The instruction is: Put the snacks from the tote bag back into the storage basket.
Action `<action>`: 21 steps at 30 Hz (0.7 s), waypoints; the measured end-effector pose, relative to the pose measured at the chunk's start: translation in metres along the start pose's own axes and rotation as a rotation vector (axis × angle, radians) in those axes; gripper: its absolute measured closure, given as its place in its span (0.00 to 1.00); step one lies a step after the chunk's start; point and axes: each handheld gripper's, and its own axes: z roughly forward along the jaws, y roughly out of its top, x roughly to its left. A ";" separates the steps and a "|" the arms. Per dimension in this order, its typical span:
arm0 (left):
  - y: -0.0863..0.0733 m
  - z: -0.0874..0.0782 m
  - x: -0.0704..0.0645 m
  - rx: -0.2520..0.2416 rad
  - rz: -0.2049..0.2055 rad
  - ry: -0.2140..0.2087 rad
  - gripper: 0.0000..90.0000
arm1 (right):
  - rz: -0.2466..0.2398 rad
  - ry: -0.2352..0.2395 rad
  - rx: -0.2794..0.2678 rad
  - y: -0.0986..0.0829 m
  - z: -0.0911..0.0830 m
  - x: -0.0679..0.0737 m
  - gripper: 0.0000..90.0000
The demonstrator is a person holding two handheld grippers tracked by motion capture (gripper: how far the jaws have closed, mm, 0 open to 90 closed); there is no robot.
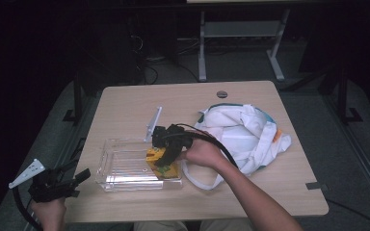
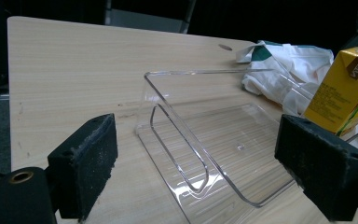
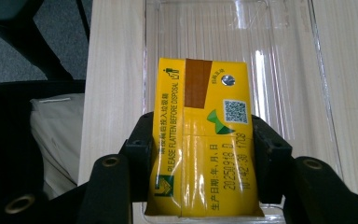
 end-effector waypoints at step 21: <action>0.000 0.000 0.000 -0.003 -0.006 0.003 0.14 | 0.007 0.010 0.034 -0.006 0.021 -0.002 0.57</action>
